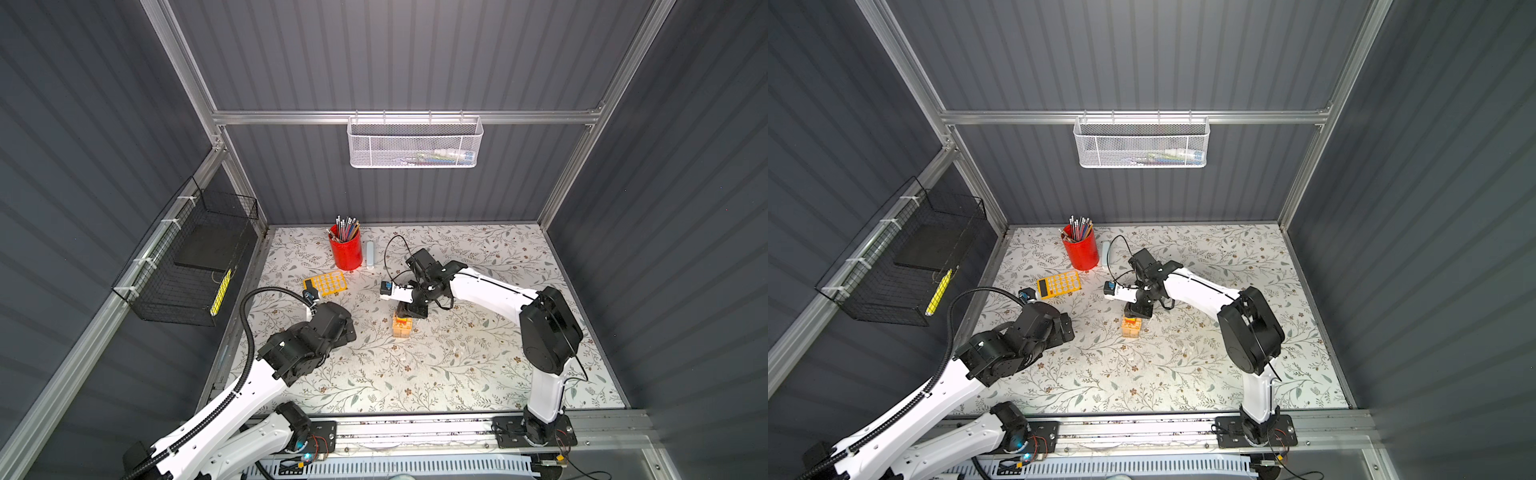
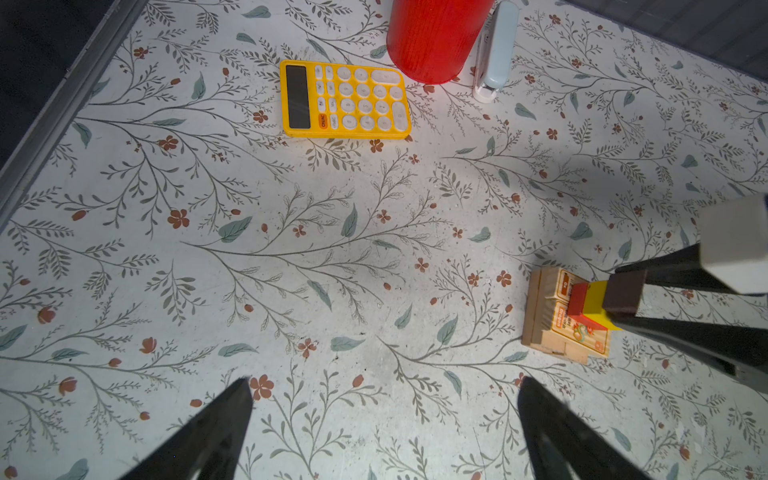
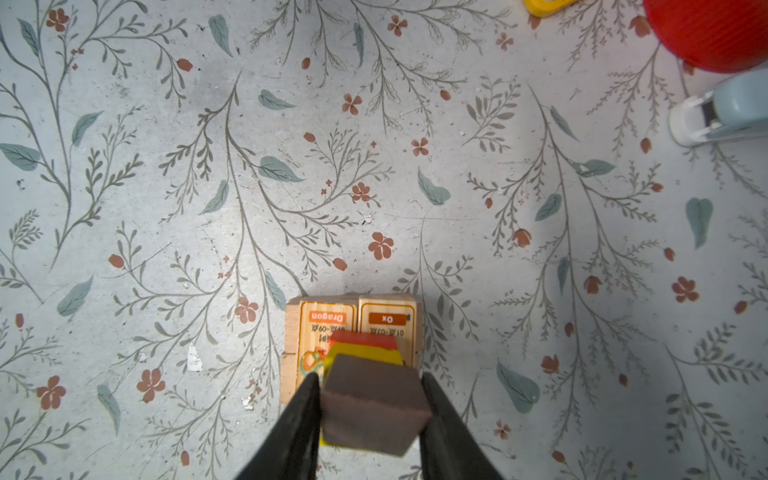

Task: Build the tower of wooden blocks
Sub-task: 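Lower the brown block onto the yellow cube with the right gripper, then open the right gripper to release the brown block on top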

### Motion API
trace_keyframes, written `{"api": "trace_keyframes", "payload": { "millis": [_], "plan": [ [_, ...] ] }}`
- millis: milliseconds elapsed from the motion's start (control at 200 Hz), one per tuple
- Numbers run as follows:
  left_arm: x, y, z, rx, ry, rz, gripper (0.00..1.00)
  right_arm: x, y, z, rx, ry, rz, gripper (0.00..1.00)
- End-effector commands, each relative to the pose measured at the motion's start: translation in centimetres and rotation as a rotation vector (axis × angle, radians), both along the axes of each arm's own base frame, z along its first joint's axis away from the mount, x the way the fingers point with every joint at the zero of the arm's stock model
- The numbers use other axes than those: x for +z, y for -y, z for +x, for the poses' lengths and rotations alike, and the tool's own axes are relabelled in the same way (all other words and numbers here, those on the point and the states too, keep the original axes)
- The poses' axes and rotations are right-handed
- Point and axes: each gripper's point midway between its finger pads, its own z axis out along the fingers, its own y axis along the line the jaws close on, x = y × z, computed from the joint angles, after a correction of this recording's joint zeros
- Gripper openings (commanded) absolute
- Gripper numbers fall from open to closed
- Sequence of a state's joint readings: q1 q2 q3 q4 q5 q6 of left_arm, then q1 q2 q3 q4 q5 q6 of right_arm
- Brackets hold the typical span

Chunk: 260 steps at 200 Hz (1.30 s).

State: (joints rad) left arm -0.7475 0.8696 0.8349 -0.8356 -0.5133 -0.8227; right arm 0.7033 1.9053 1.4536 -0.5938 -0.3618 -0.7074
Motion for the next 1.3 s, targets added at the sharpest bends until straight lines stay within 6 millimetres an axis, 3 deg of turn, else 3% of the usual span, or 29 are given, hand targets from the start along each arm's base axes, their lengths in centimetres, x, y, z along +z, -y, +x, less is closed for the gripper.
{"api": "trace_keyframes", "payload": {
  "millis": [0, 490, 785, 1011, 1211, 1296],
  "plan": [
    [0.1, -0.5, -0.3, 0.009, 0.002, 0.012, 0.99, 1.7, -0.1, -0.7, 0.014, 0.01, 0.039, 0.39],
    [0.2, -0.6, -0.5, 0.012, 0.001, 0.007, 0.99, 1.6, 0.1, -0.8, 0.013, 0.011, 0.045, 0.33],
    [0.3, -0.4, -0.3, 0.01, 0.0, 0.007, 1.0, 2.6, 0.4, -1.0, 0.017, 0.031, 0.067, 0.34],
    [0.3, -0.3, -0.2, 0.009, -0.001, 0.006, 1.0, 3.3, 0.4, -0.6, 0.002, 0.048, 0.085, 0.41],
    [0.7, -0.2, -0.2, 0.009, 0.006, 0.0, 1.0, 6.1, -0.2, -0.7, -0.009, 0.087, 0.169, 0.47],
    [0.7, -0.2, -0.2, 0.007, 0.006, 0.001, 1.0, 6.2, 0.1, -0.5, -0.027, 0.094, 0.171, 0.47]
  ]
}}
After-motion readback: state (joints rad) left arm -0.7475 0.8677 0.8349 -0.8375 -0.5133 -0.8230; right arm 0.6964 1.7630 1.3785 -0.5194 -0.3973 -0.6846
